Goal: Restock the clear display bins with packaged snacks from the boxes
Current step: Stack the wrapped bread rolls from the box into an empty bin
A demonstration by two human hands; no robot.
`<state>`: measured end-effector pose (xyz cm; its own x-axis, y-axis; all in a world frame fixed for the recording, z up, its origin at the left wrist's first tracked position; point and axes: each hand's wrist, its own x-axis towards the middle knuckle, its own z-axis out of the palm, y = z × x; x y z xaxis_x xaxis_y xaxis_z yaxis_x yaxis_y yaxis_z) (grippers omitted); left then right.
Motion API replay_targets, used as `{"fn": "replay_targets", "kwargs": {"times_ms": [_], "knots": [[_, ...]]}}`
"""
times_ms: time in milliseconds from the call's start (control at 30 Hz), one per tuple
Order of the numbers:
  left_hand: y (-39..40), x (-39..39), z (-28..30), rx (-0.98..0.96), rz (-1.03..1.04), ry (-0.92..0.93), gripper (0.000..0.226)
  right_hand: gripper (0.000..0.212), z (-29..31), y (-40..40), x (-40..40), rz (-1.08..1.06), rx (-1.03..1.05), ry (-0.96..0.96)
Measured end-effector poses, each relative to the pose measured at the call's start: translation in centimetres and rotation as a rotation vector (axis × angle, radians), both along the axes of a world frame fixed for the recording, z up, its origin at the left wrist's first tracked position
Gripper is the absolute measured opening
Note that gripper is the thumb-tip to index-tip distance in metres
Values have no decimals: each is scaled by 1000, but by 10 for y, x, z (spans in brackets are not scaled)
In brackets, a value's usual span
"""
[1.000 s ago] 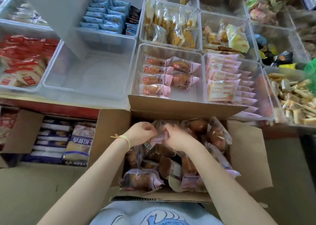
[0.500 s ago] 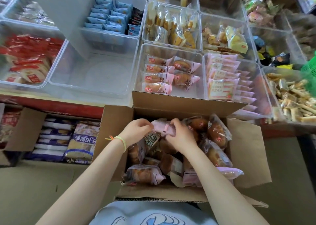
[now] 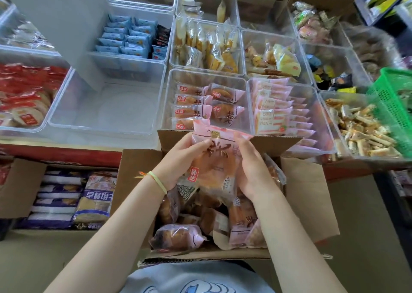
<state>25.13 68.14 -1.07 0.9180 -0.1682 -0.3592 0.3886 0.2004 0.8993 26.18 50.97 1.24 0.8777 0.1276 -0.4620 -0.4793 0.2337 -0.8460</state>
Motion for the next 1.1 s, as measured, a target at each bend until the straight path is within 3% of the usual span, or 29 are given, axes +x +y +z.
{"fn": "replay_targets", "kwargs": {"times_ms": [67, 167, 233, 367, 467, 533, 667, 733, 767, 833, 933, 1033, 1100], "knots": [[-3, 2, 8, 63, -95, -77, 32, 39, 4, 5, -1, -51, -37, 43], [-10, 7, 20, 211, -213, -143, 70, 31, 8, 6, 1, -205, -92, 52], [-10, 13, 24, 243, -195, -162, 78, 21, 12, 1, 9, -256, -83, -34], [0, 31, 41, 231, -127, -194, 64, 24, 27, -19, 37, -340, 7, -146], [4, 49, 53, 107, -3, -177, 58, 34, 35, -33, 65, -480, 207, -114], [-1, 60, 60, 49, -26, -213, 53, 43, 40, -29, 79, -511, 349, -93], [-25, 85, 61, -61, -6, -328, 41, 44, 49, -8, 95, -332, 369, -109], [-23, 99, 57, -97, 135, -340, 47, 34, 50, -11, 105, -280, 138, -154], [-18, 107, 53, -44, 188, -353, 52, 34, 48, -18, 111, -300, -94, -211], [-5, 123, 50, 269, 200, -390, 57, 39, 51, -38, 124, -295, -615, -473], [7, 148, 45, 882, -52, -527, 65, 60, 68, -46, 139, 188, -1017, -888], [-5, 166, 36, 910, -257, -634, 72, 84, 68, -30, 156, 727, -1243, -802], [-14, 174, 27, 855, -237, -619, 72, 80, 57, -20, 171, 853, -1300, -649]]}}
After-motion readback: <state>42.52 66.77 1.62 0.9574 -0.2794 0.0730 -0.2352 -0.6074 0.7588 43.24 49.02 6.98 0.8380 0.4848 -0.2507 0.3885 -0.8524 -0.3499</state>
